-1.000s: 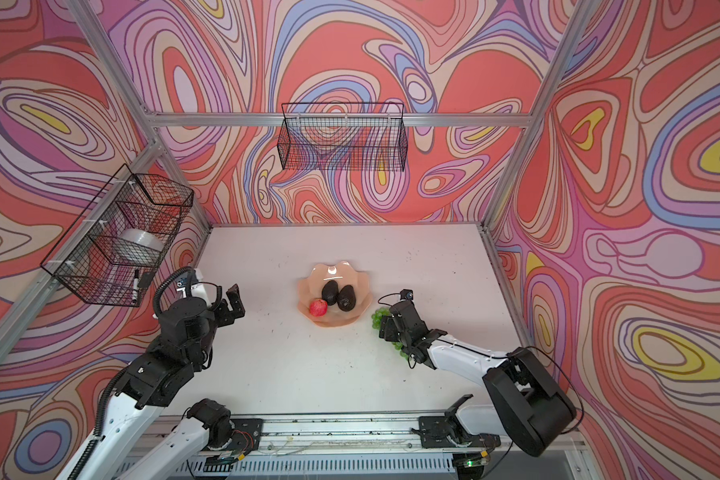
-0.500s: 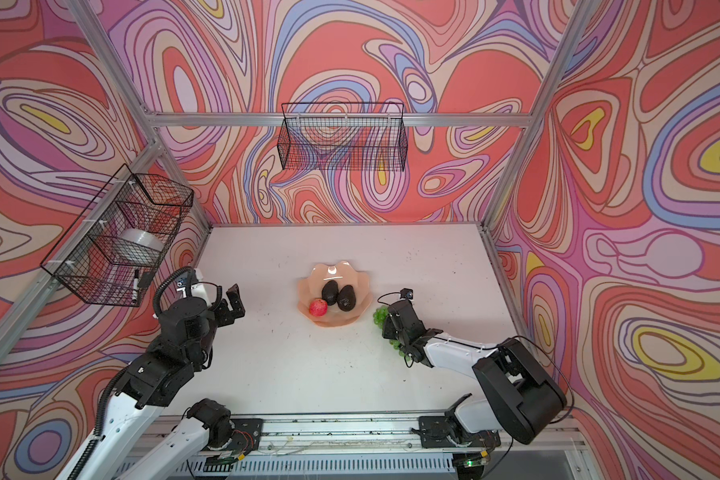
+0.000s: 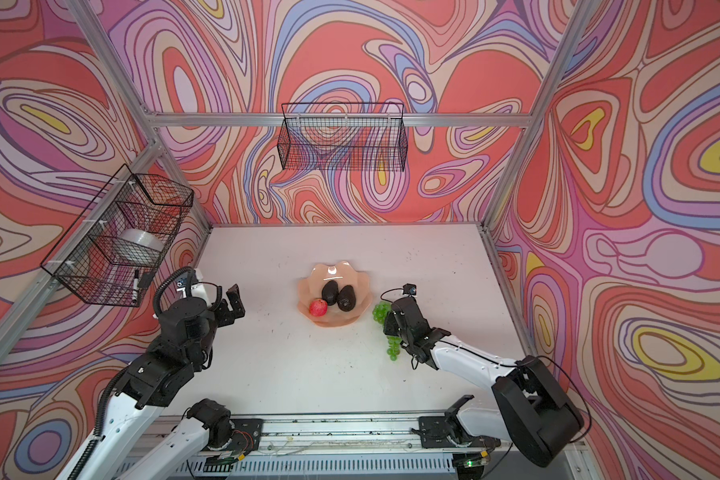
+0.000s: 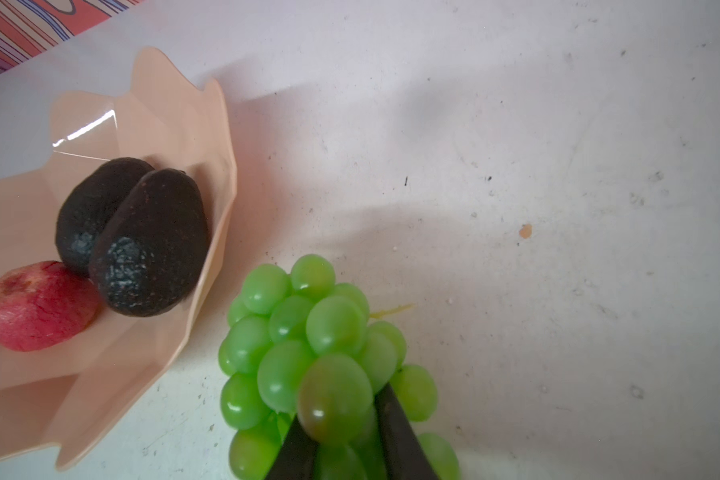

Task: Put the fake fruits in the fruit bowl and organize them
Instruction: 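Lift the grapes over the bowl and lower them onto the fruit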

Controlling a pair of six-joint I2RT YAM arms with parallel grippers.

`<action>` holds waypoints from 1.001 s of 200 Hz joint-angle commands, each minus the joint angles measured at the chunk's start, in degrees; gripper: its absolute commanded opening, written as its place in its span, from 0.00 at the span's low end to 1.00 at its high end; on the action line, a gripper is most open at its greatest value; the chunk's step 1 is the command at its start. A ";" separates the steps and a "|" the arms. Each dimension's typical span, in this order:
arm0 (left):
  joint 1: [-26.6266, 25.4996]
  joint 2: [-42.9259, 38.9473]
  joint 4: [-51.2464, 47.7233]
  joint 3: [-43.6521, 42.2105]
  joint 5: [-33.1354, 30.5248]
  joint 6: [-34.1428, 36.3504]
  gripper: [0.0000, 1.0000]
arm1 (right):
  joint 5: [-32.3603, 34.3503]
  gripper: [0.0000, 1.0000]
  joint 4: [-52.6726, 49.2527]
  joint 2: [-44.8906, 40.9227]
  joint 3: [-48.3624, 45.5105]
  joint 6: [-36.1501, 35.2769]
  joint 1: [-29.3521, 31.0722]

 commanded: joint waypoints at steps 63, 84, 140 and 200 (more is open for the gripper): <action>0.47 -0.05 -0.97 0.12 -0.59 -0.66 1.00 | -2.05 0.16 -9.40 -10.07 10.52 -2.30 -0.11; 0.52 -0.10 -0.92 0.12 -0.38 -0.74 1.00 | -4.12 0.16 -10.19 -9.46 14.20 -3.88 -0.12; 0.56 -0.27 -0.93 0.01 -0.28 -1.01 1.00 | -9.50 0.16 -8.07 1.92 25.28 -8.66 0.63; 0.59 -0.68 -0.93 -0.05 -0.78 -0.92 1.00 | -10.80 0.17 -5.48 16.73 35.44 -9.98 6.13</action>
